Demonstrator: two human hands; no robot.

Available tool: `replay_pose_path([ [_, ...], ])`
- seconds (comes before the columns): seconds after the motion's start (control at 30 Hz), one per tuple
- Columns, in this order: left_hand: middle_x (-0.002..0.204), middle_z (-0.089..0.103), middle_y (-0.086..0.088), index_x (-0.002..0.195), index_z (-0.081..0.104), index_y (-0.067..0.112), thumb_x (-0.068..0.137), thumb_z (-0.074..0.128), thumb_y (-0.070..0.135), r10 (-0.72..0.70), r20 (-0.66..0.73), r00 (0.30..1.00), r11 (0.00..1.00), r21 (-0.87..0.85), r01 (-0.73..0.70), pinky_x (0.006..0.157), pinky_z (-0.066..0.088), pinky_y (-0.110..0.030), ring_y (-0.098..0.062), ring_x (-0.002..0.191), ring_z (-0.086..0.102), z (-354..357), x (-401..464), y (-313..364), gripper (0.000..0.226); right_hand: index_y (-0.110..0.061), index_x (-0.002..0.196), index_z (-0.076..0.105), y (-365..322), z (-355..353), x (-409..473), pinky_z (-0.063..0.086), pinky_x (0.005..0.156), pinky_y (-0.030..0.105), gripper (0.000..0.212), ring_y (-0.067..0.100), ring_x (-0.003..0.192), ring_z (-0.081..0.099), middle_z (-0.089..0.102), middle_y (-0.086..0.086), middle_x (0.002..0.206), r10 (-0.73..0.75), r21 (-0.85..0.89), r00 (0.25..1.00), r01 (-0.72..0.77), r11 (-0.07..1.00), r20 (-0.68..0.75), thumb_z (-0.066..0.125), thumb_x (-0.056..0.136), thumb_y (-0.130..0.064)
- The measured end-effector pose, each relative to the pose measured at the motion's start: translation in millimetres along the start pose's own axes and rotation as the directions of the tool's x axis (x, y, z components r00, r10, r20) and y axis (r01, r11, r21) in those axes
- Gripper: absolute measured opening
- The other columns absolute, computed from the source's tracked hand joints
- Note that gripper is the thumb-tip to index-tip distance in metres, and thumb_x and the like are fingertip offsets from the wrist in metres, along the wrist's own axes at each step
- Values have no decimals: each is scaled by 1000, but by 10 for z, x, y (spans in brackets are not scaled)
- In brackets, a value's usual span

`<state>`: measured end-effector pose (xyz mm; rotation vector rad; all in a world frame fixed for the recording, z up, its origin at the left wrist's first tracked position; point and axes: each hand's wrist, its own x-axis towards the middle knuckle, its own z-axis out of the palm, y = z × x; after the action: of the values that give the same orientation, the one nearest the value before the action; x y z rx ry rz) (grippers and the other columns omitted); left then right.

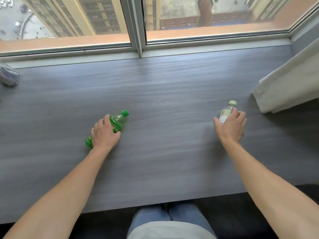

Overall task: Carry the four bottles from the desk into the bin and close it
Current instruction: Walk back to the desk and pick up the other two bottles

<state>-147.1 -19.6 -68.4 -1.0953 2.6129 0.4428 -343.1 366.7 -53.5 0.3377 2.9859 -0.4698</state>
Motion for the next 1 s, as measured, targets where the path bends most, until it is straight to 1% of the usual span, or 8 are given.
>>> replay_pose_path([
  [0.17,131,58,-17,147,38,16,78,76,33,-19,14,1000,1000,-6,19,99,43,-53,-42,120,55,153,59,-1,80,-15,124,45,-60,93,270,52,82,47,67,34,120,48,43,11,131,51,46,997,-48,998,-61,81,74,-40],
  [0.23,128,59,-17,144,40,17,77,76,34,-22,17,1000,1000,-1,22,98,44,-53,-42,119,55,185,60,-13,78,-15,126,42,-61,146,309,52,83,46,71,34,121,50,45,11,133,81,65,996,-79,995,-33,83,72,-38],
  [0.37,124,60,-17,142,41,16,77,76,34,-26,17,1000,1000,-7,26,95,45,-54,-42,116,56,228,69,1,76,-12,141,36,-16,211,398,50,92,48,83,35,129,48,43,13,141,129,60,991,-131,990,26,79,75,-35],
  [0.53,126,60,-15,143,41,16,77,76,35,-7,45,999,1000,-20,8,97,45,-53,-41,118,56,273,1,55,76,-12,144,31,74,246,424,48,94,47,86,39,126,51,48,17,138,155,39,977,-162,986,143,75,73,-32],
  [0.67,126,61,-16,138,46,16,75,77,35,-35,104,994,992,-119,48,95,50,-50,-40,118,58,347,-159,94,73,-14,147,27,138,267,282,48,94,47,102,38,126,52,50,14,139,164,34,961,-176,984,221,83,65,-40],
  [0.73,124,62,-14,133,49,15,73,79,35,-56,141,988,974,-210,85,92,51,-45,-39,117,59,373,-304,127,70,-13,147,28,173,246,140,49,91,45,105,37,122,56,51,12,139,153,33,953,-167,985,263,83,63,-43],
  [0.87,118,64,-9,123,54,16,71,79,41,-57,198,978,960,-260,108,82,48,-37,-35,111,61,381,-731,188,62,-14,138,38,329,137,-293,49,79,39,89,36,108,62,59,11,125,56,49,944,-76,996,325,78,64,-42],
  [1.0,107,62,0,112,49,25,71,75,51,3,294,956,957,-278,82,74,45,-36,-29,98,60,379,-1338,197,56,-22,131,39,623,-92,-873,44,66,32,82,24,86,56,59,2,110,-44,84,885,6,996,464,76,62,-46],
])
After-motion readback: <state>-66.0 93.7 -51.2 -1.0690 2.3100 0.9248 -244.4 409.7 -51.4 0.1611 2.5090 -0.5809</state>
